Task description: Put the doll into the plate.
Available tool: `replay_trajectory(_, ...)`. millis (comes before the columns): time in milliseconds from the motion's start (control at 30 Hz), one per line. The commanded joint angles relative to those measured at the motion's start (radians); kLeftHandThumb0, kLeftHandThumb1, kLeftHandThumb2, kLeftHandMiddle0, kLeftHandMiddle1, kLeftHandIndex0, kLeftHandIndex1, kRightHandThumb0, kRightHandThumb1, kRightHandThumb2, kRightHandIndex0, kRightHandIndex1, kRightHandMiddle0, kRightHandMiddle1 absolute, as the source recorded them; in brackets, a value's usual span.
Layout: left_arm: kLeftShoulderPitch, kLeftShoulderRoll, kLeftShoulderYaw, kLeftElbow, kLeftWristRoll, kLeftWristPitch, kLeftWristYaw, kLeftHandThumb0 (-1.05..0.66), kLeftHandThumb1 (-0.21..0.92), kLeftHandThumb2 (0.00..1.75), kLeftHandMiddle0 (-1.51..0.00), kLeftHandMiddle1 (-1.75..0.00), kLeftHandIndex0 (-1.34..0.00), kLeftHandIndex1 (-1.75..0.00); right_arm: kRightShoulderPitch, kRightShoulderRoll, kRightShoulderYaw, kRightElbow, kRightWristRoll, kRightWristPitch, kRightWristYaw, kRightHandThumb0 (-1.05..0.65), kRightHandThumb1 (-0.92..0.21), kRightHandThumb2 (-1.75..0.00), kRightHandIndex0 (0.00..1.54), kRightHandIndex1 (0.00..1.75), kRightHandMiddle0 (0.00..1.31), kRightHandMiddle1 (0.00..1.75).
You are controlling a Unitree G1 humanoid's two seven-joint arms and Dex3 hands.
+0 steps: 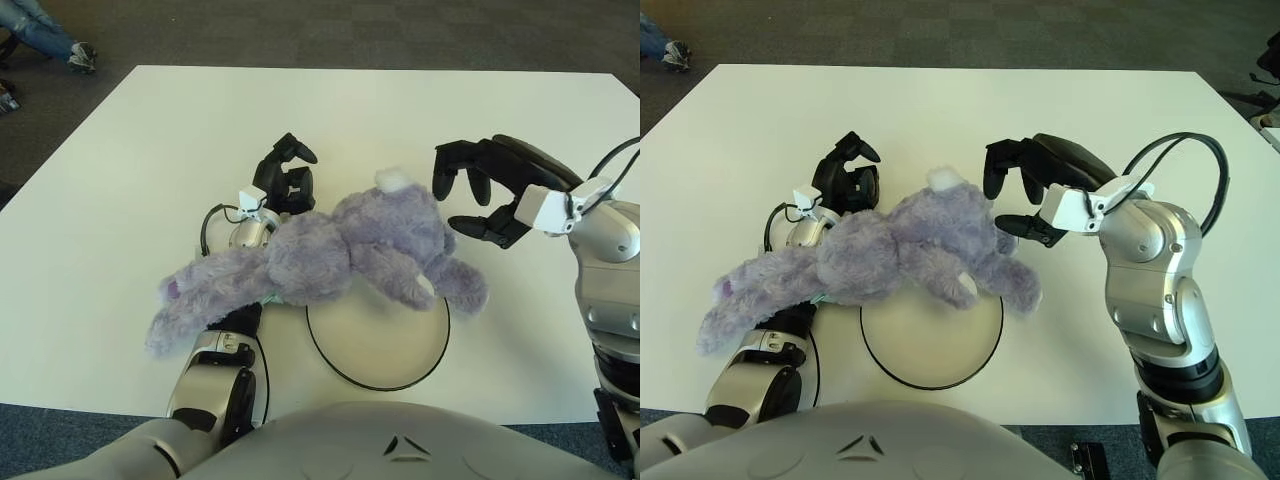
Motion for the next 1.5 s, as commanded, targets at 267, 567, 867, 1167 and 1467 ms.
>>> replay_trajectory(267, 0.005, 0.005, 0.005, -0.003, -0.01, 0.011, 0.0, -0.46, 0.38, 1.24, -1.23, -1.75, -0.56, -1.75, 0.001, -0.102, -0.124, -0.055, 0.177, 0.075, 0.106, -0.01, -0.13, -1.43, 0.78, 1.71, 0.68, 1.44)
replay_trajectory(567, 0.003, 0.01, 0.005, -0.002, -0.005, 0.014, 0.002, -0.46, 0.39, 1.23, -1.22, -1.75, -0.56, -1.75, 0.002, -0.177, -0.151, -0.067, 0.253, 0.153, 0.125, -0.01, -0.17, -1.36, 0.78, 1.63, 0.63, 1.48)
replay_trajectory(867, 0.008, 0.013, 0.004, -0.005, -0.006, 0.019, -0.002, -0.45, 0.4, 1.21, -1.21, -1.75, -0.55, -1.75, -0.071, -0.138, -0.024, 0.137, 0.185, -0.012, -0.031, -0.01, -0.28, -1.22, 0.57, 1.59, 0.72, 1.49)
replay_trajectory(1167, 0.014, 0.009, 0.001, -0.019, -0.008, 0.022, -0.001, -0.45, 0.42, 1.19, -1.19, -1.75, -0.53, -1.75, -0.033, -0.061, -0.015, 0.141, 0.196, -0.068, -0.132, -0.01, -0.29, -1.21, 0.54, 1.59, 0.74, 1.47)
replay_trajectory(1467, 0.019, 0.003, 0.0, -0.03, -0.014, 0.035, -0.003, -0.45, 0.42, 1.19, -1.18, -1.75, -0.53, -1.75, -0.071, -0.038, 0.025, 0.205, 0.212, -0.057, -0.127, -0.01, -0.41, -1.08, 0.49, 1.53, 0.62, 1.57)
